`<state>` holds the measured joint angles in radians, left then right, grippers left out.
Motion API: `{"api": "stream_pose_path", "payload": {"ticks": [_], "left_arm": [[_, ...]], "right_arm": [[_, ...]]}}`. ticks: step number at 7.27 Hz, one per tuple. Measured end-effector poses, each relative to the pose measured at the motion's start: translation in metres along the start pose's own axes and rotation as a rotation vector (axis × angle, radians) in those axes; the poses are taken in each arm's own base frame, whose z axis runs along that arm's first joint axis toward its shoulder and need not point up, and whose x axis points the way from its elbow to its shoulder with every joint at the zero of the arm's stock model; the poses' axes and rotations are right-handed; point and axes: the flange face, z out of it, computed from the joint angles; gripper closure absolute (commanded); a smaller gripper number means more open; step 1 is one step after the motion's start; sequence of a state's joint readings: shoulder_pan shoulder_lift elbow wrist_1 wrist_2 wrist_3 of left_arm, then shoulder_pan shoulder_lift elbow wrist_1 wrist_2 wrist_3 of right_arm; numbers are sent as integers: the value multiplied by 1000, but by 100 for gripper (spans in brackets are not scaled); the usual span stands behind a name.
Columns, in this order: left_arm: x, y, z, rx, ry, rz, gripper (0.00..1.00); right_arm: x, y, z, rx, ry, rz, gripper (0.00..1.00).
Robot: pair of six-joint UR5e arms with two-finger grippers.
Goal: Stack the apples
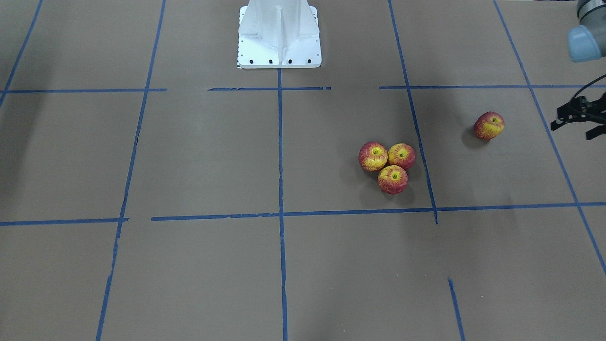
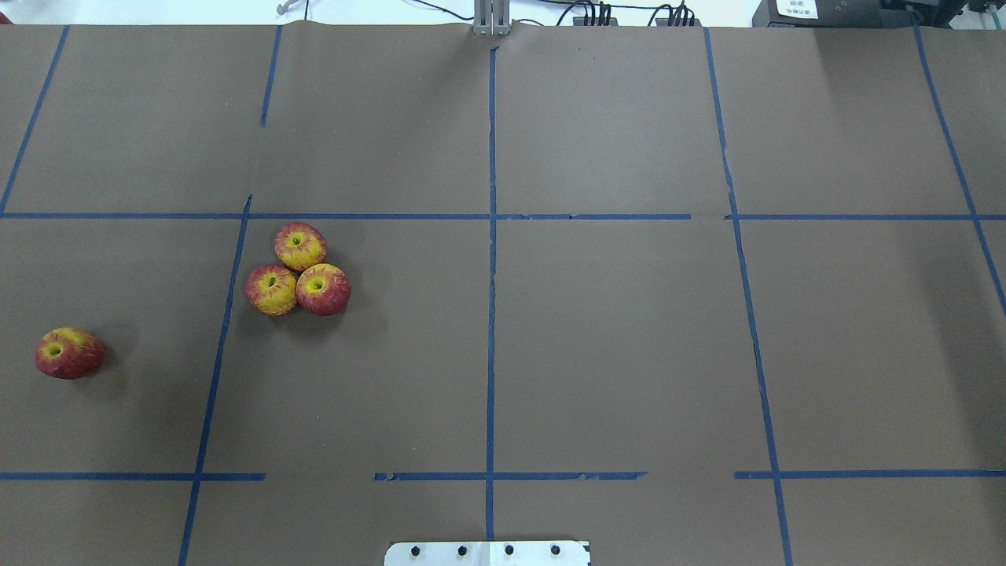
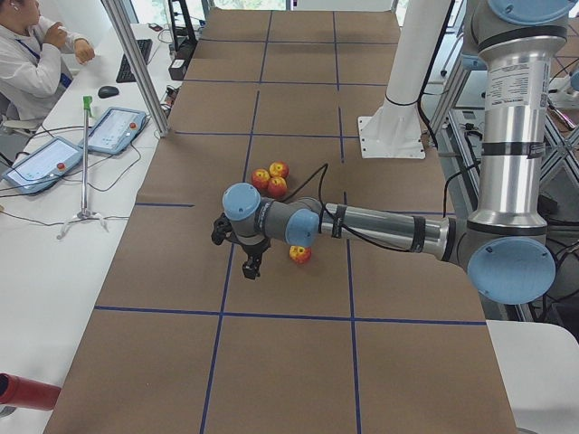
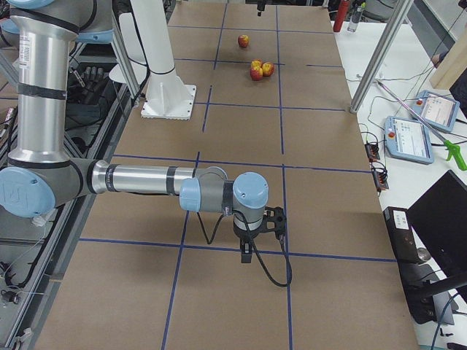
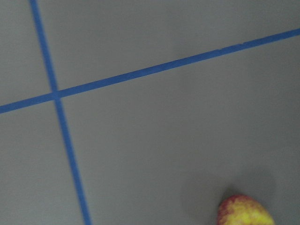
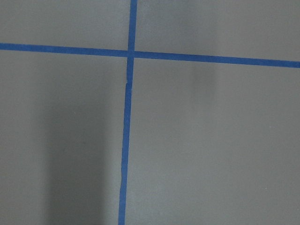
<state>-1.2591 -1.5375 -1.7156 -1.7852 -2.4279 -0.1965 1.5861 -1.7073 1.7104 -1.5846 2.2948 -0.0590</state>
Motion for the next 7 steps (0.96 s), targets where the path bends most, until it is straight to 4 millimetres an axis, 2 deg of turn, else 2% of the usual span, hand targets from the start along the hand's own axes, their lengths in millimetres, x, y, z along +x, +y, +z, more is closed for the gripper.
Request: {"api": "stream_pose_path", "payload": {"ticks": [1, 3, 4, 7], "left_arm": [[32, 2, 24, 12, 17, -23, 0], [68, 12, 71, -2, -20, -82, 0], [73, 19, 83, -14, -33, -107, 0], [73, 46, 108, -73, -53, -131, 0]], "right_arm": [[0, 0, 0, 0, 0, 0, 0], [0, 0, 0, 0, 0, 0, 0], [0, 0, 0, 0, 0, 0, 0], [0, 0, 0, 0, 0, 0, 0]]}}
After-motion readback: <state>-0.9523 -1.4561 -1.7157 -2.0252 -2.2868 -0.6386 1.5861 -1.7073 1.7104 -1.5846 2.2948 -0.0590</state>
